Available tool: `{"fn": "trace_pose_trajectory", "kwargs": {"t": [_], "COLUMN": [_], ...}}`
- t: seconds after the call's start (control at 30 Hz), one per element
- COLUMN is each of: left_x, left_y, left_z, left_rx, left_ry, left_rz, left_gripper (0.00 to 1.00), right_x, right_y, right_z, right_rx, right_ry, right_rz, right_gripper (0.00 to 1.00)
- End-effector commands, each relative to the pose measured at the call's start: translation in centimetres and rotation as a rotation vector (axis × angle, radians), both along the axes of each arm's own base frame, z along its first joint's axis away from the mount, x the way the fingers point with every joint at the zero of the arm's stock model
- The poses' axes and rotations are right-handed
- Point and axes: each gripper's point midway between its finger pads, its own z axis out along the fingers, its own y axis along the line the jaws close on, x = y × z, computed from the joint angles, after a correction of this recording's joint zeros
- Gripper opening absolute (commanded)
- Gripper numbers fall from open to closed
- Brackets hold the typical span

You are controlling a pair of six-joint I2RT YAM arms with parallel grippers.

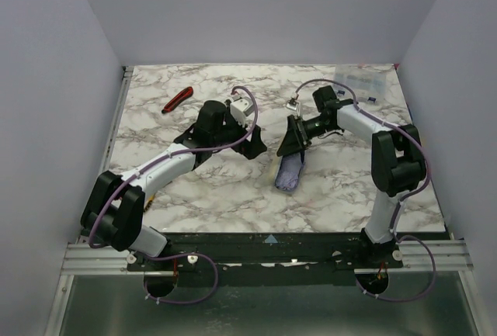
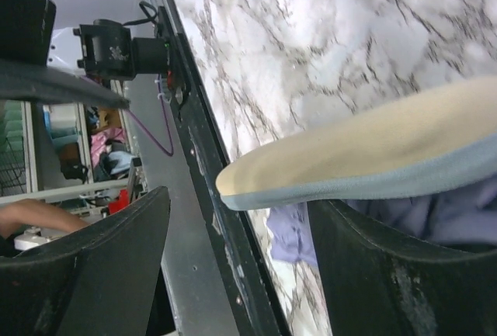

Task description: Open the umbrella

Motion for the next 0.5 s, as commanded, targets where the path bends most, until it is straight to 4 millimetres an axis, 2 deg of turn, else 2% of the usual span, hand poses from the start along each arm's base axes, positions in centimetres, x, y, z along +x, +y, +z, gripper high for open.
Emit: {"fn": "trace_pose_trajectory", "kwargs": {"t": [0.0,0.2,0.33,0.47], "left_x": [-0.7,-1.4,-1.6,-1.4], "left_y": [0.3,0.9,0.8,-0.7], "left_z": [-0.8,-4.3,-6.2,-6.3], "left_rx": [0.015,0.036,0.056,0.004], "left_ry": [0.1,0.223,0.263,0.279], "left_rz": [0.042,0.114,0.113,0.063], "left_gripper": [0.99,0.99,0.96,0.91], "right_x": [1.7,2.8,2.8,2.8], "right_y": [2.7,3.5,3.7,3.9], "right_z": [0.8,-1.3,-1.6,-1.8], "right_rx": [0.033,0.01,0.021,0.017], "right_ry": [-0.067,-0.092,-0.092,-0.088], "right_rz": [-0.031,-0.067,-0.071,-0.087], "right_gripper": [0.76,0.79,0.82,0.85]}}
